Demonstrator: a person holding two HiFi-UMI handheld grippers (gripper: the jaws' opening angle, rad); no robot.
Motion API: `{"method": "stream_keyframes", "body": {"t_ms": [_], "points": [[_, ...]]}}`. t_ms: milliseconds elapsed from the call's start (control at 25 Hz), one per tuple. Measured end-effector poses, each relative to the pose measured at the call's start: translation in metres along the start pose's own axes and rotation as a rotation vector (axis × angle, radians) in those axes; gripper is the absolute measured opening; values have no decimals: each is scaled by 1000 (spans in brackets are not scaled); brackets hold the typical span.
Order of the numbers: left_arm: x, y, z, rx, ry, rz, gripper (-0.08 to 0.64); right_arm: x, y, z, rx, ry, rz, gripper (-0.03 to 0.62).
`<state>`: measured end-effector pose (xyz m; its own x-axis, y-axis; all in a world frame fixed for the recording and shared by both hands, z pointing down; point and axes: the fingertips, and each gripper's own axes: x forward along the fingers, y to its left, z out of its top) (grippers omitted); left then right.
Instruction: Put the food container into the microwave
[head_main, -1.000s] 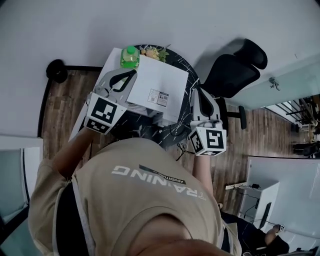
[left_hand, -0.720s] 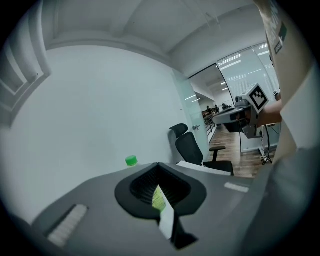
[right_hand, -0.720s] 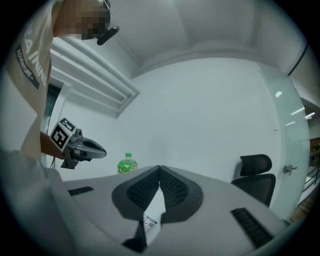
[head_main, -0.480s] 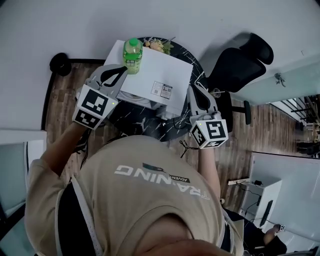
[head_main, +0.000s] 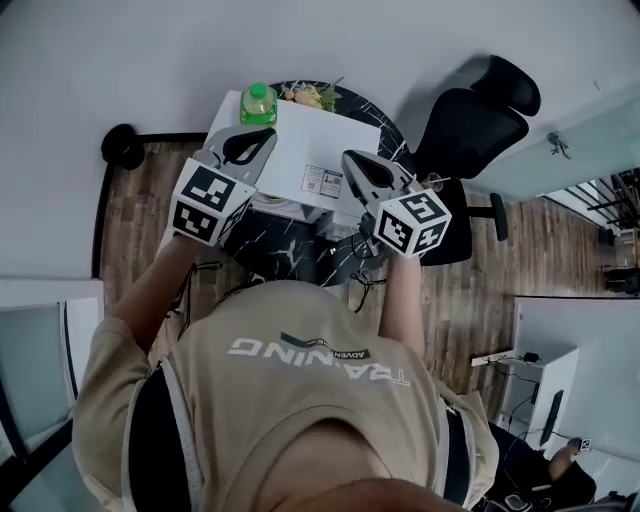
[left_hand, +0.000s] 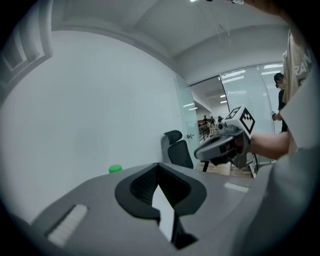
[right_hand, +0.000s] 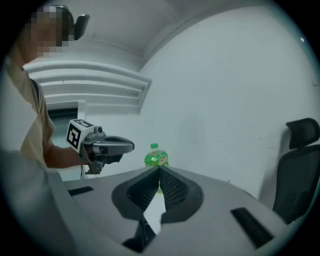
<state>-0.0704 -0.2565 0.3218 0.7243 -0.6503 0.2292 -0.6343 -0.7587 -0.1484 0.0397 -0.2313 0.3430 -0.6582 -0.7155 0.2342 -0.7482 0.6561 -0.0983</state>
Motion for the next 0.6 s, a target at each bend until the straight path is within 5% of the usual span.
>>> {"method": "stream_keyframes", "body": {"t_ms": [160, 280, 440, 600], "points": [[20, -4, 17, -75, -70, 12, 9, -3, -7, -21, 134, 127, 25, 9], [32, -9, 26, -89, -97, 11, 9, -8, -27, -16, 186, 103, -107, 9], [45, -12, 28, -106, -103, 29, 9, -24, -54, 14, 38, -56, -424, 9], [48, -13, 33, -102, -122, 61, 9, -34, -41, 45, -101, -229, -487, 9]]}}
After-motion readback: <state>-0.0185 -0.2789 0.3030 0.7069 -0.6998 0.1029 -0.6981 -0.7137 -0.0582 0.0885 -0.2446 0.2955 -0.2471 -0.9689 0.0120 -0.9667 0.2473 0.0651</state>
